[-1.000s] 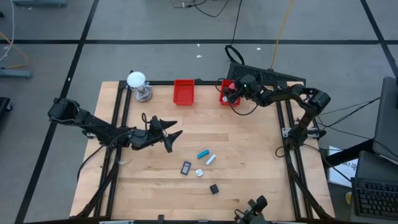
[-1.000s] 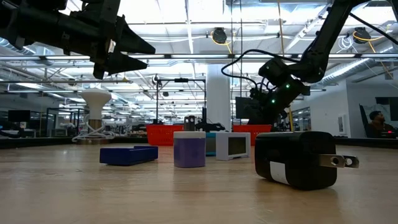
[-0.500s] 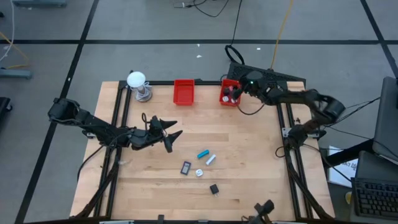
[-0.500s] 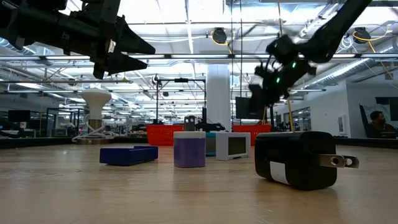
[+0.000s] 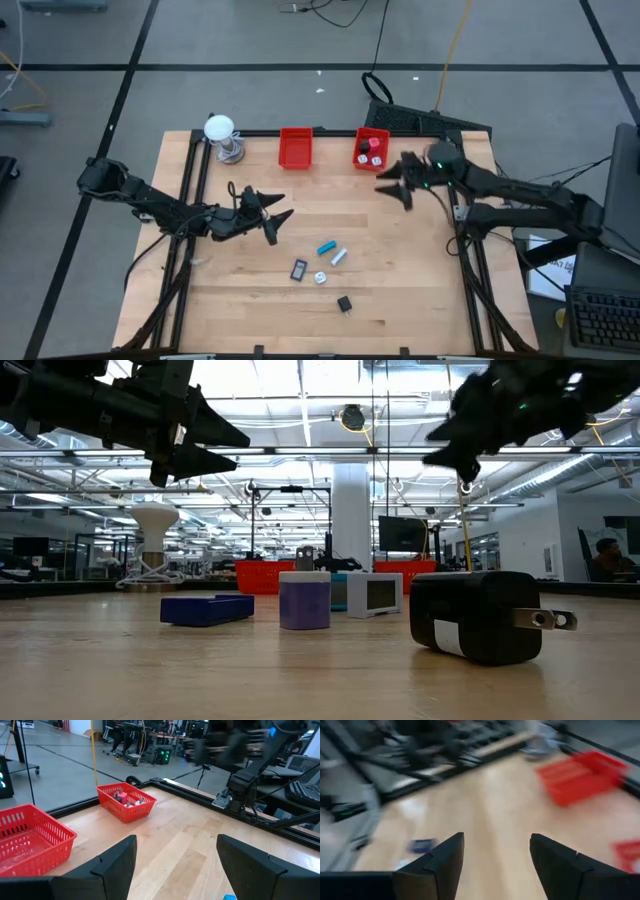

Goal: Pick & Place Office items
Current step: Put the dark blue digital timer into the left red basket

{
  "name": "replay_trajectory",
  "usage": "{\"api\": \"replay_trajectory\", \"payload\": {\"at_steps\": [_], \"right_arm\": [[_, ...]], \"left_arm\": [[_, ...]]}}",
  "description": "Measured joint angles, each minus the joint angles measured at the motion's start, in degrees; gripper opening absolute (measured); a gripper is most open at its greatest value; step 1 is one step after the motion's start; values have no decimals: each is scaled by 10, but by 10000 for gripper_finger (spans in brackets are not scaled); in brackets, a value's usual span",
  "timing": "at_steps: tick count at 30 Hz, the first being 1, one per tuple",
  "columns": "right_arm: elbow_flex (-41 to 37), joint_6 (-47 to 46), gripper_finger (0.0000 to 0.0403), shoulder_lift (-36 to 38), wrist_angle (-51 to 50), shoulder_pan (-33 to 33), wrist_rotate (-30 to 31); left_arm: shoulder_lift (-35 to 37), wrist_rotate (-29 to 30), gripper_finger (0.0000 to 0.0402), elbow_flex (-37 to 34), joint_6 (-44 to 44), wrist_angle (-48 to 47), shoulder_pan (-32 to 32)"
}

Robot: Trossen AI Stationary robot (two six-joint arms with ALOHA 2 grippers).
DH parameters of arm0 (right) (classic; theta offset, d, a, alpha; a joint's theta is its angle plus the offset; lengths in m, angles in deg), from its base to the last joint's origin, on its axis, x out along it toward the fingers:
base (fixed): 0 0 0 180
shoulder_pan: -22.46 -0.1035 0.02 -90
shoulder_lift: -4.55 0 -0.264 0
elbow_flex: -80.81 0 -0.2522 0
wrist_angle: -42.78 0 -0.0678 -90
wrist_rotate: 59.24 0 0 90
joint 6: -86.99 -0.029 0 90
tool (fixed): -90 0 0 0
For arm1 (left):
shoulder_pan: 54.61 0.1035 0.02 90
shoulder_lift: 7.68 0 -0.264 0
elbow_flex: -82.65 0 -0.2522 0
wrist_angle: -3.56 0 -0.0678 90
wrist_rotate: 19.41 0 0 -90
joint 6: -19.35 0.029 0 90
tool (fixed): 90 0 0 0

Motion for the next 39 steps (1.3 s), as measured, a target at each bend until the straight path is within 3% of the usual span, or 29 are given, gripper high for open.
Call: {"api": "replay_trajectory", "payload": {"at_steps": [5, 11, 17, 20, 25, 29, 34, 39], "right_arm": [[-43, 0, 204, 76, 39, -83, -9], [-100, 6, 203, 110, 122, -145, -9], [-149, 9, 199, 112, 195, -158, -9], [-153, 5, 200, 112, 201, -158, -9], [-153, 13, 200, 113, 201, -158, -8], [-153, 14, 200, 112, 201, -158, -7], [-153, 14, 197, 112, 200, -158, -7], [-153, 14, 196, 112, 201, -158, -7]], "left_arm": [[0, 0, 278, 0, -18, 6, 0], [0, -8, 278, 0, -80, 2, 0], [0, -159, 278, 17, -150, -22, 1], [-8, -208, 278, 77, -139, -105, -20], [-65, -202, 278, 236, -93, -367, -60], [-139, -202, 278, 334, -136, -521, -74], [-220, -266, 278, 386, -296, -582, -79], [-286, -345, 278, 403, -348, -589, -80]]}}
